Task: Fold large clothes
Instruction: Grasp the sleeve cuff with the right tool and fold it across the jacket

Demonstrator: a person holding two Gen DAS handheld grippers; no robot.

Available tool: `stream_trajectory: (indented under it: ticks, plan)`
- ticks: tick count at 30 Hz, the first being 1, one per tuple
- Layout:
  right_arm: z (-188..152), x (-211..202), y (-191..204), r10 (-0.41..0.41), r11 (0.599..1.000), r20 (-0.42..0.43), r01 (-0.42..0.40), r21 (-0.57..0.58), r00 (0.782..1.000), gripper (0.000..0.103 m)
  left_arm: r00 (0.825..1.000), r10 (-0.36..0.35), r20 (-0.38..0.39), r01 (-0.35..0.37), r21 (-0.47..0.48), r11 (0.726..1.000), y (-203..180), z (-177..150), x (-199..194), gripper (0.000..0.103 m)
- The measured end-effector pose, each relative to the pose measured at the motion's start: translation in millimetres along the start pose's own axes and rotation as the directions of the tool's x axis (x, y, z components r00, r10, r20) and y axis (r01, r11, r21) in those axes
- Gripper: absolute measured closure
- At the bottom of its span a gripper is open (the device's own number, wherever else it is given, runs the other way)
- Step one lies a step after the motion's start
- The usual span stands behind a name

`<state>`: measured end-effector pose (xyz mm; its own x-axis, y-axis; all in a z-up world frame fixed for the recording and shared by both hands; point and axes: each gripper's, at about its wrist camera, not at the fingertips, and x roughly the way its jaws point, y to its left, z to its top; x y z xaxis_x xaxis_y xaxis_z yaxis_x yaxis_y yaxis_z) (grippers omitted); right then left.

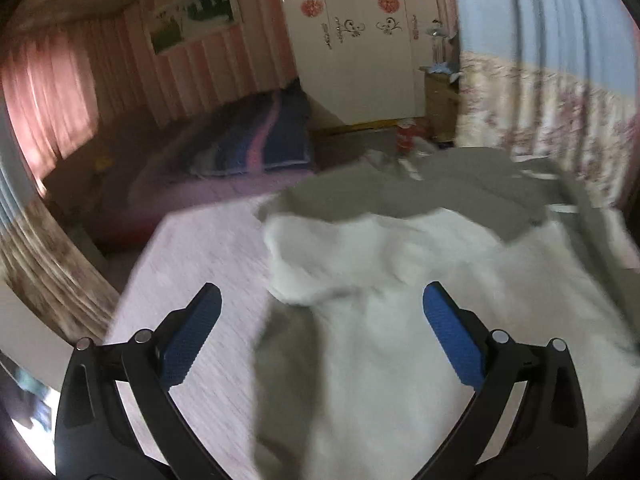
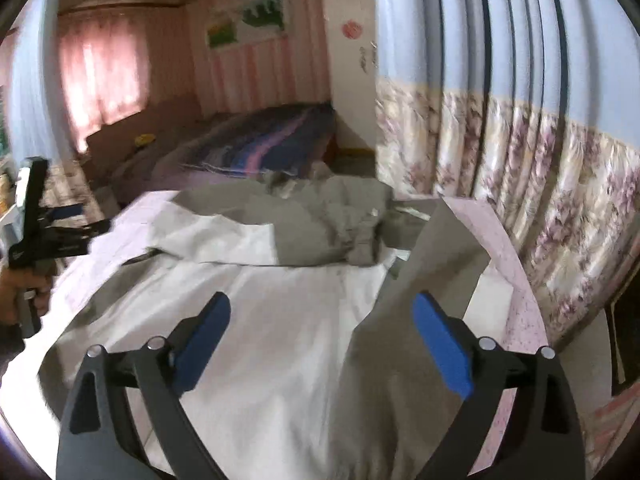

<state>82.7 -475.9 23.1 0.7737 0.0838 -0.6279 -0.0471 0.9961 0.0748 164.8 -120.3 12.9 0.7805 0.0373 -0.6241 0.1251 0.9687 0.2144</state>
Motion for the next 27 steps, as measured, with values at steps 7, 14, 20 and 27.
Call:
stream_trajectory:
  ticks: [7, 14, 20, 27]
  plan:
    - [42.6, 88.5, -13.7, -0.021, 0.993, -0.14, 0.037, 0.115, 0.99, 0.01, 0.997, 0.019, -0.074, -0.021, -0.029, 0.999, 18.9, 18.1, 91.6, 0.003]
    - [82.8, 169.7, -19.6, -0.142, 0.981, -0.222, 0.167, 0.098, 0.965, 0.01, 0.996, -0.048, -0.078, 0.039, -0.108, 0.993, 31.7, 36.3, 147.5, 0.003]
    - [69.7, 240.4, -32.9, -0.2, 0.965, -0.345, 0.246, 0.096, 0.917, 0.019, 0.989, -0.079, -0.125, 0.06, -0.152, 0.987, 37.3, 36.2, 193.2, 0.003]
    - [64.1, 252.6, -21.9, -0.182, 0.976, -0.365, 0.213, 0.046, 0.913, 0.076, 0.983, -0.122, -0.139, 0.096, -0.185, 0.978, 40.9, 30.6, 214.0, 0.003]
